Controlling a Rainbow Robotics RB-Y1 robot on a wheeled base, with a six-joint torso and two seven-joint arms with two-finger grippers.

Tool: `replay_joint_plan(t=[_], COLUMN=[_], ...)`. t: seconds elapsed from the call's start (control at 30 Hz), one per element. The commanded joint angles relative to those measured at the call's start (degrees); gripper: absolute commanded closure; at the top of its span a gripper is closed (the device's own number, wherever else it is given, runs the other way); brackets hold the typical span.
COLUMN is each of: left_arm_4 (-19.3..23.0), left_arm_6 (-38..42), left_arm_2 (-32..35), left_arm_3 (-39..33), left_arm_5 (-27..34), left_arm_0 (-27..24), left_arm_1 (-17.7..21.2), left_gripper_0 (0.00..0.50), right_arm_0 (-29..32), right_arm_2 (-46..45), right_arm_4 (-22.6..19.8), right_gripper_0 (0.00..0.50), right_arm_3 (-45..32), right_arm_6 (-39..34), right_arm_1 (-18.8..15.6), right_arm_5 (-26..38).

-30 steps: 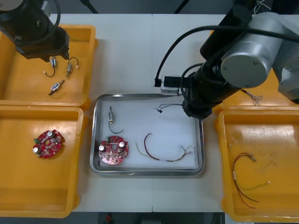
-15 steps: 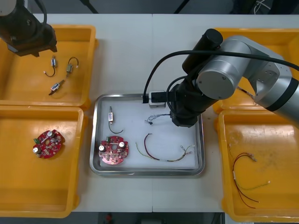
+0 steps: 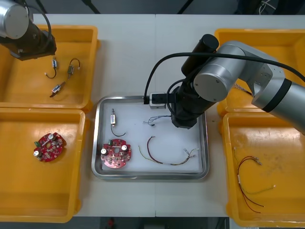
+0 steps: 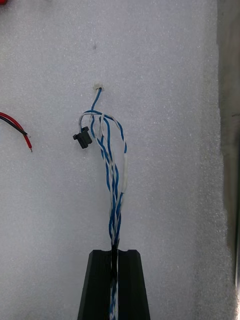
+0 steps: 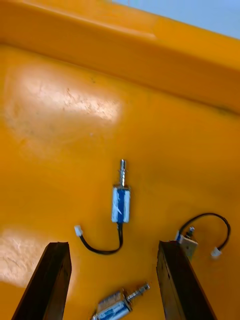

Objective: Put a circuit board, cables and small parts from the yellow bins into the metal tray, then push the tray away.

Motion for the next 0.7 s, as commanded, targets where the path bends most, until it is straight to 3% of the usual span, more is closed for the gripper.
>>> replay_joint_plan(t=[0.03, 0.1, 0.17, 0.4, 0.7], left_arm_4=[-1.5, -1.9, -2.0, -2.0, -2.0], left_arm_6=[-4.3, -4.3, -4.4, -3.8, -3.5], left_arm_2=[-2.4, -2.8, -3.0, -5.4, -8.0], left_arm_3=[3.0, 4.4, 5.4, 8.8, 9.0], left_arm_5=[-4.7, -6.6, -8.2, -14.5, -15.0], left_arm_0=[-3.1, -3.2, -3.2, -3.1, -3.1], left_arm_1=[-0.3, -0.6, -1.0, -3.1, -4.1], left_gripper_0=[0.000, 0.000, 0.000, 0.000, 0.000], right_arm_0=[-2.2, -2.2, -2.1, -2.0, -2.0], right_arm_2=[0.1, 0.2, 0.1, -0.9, -7.7], right_arm_4=[-0.6, -1.0, -1.4, -5.2, -5.5], right_gripper_0=[0.134, 0.035, 0.000, 0.000, 0.000], right_arm_3=[0.3, 0.8, 1.0, -0.1, -4.9], right_arm_6=[0.2, 0.0, -0.1, -0.7, -5.8], right_arm_1=[0.8, 0.8, 0.7, -1.3, -2.5], right_arm_5=[-0.4, -0.4, -0.4, 0.0, 9.6])
